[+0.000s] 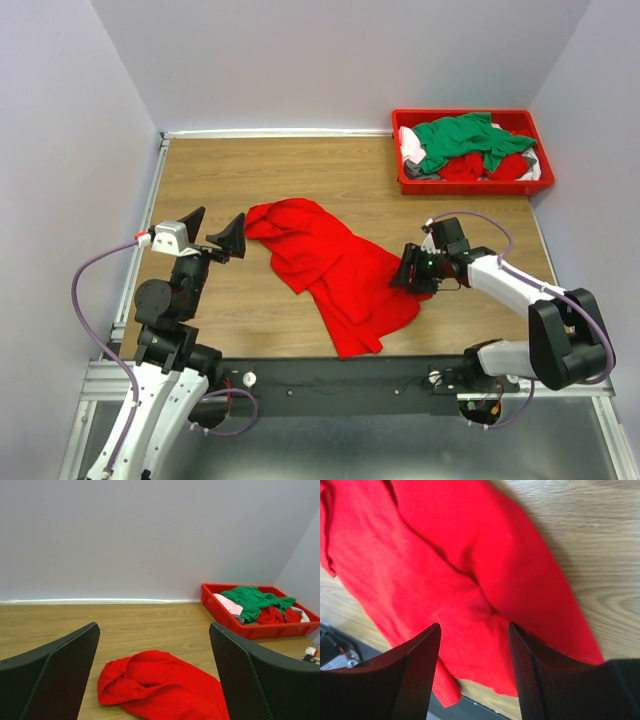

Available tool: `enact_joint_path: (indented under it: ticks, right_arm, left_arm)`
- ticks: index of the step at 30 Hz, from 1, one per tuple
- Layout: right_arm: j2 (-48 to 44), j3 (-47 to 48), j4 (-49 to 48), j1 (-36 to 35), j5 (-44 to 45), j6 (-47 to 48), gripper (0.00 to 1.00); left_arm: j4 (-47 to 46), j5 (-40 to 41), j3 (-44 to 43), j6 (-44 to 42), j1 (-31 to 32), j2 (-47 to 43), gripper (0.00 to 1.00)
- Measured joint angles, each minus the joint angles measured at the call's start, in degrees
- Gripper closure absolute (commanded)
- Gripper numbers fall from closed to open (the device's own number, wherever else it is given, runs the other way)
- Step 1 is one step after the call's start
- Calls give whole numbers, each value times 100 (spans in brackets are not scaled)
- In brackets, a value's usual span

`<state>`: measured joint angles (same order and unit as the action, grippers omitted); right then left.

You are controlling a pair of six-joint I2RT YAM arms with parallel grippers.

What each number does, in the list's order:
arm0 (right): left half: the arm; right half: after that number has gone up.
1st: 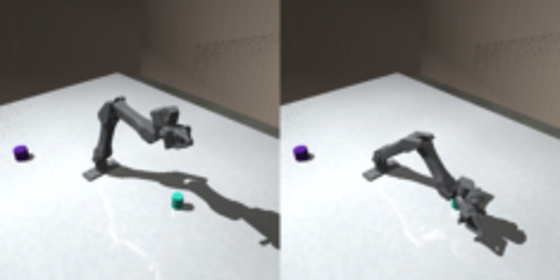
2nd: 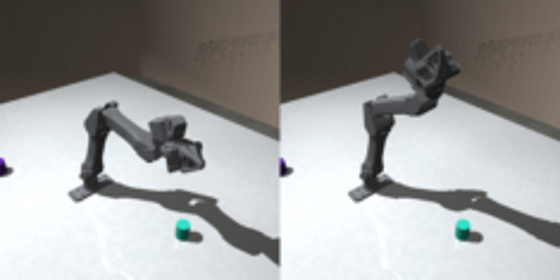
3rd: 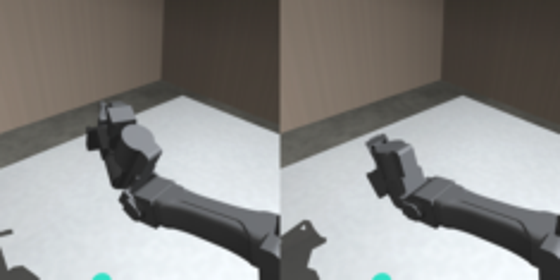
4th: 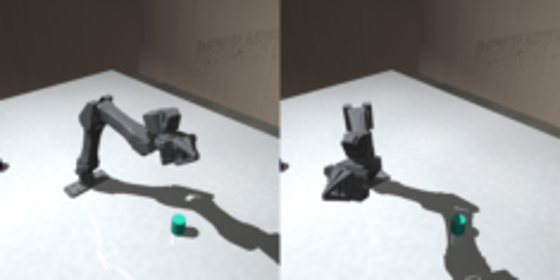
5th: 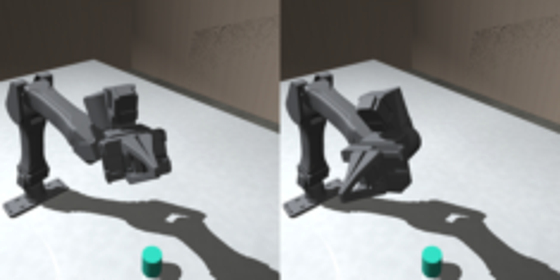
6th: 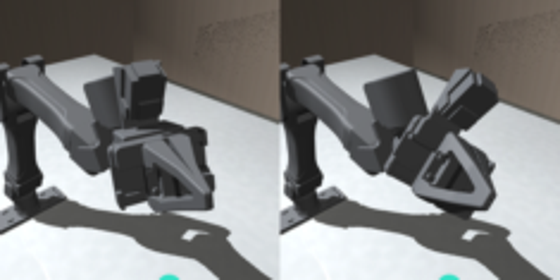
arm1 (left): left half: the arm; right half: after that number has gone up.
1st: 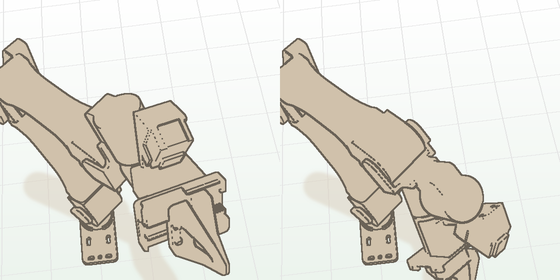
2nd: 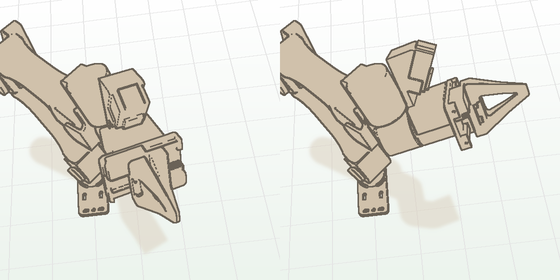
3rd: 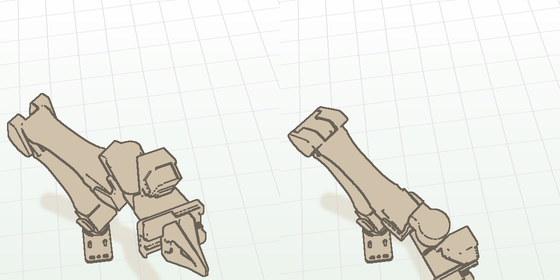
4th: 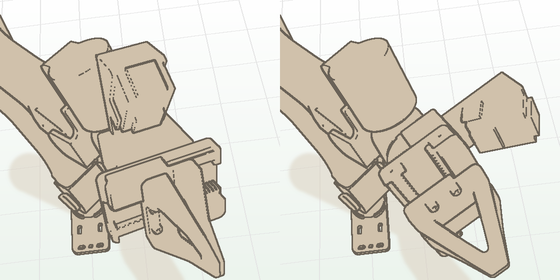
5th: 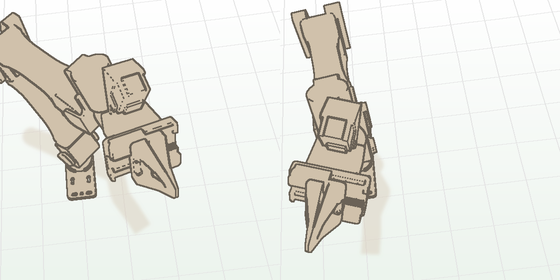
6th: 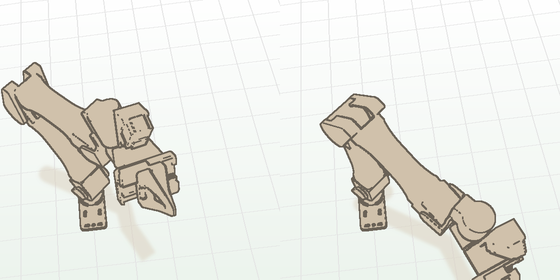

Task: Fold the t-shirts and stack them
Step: Move the tshirt to the center of the board, then flatten the tshirt out

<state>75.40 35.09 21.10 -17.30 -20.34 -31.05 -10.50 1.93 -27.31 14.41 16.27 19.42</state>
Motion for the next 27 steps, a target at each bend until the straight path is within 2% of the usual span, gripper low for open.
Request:
enact_joint_path:
  ticks: [6,19,27]
  right_arm:
    - [63,-57,-94,0,190,-4,37]
    - [273,-52,-474,0,-37,9,47]
    - [282,-50,-485,0,-61,9,56]
  left_arm:
    - [-2,0,0,0,0,7,2]
    - [0,-2,0,0,0,39,2]
    - [0,-4,0,0,0,52,2]
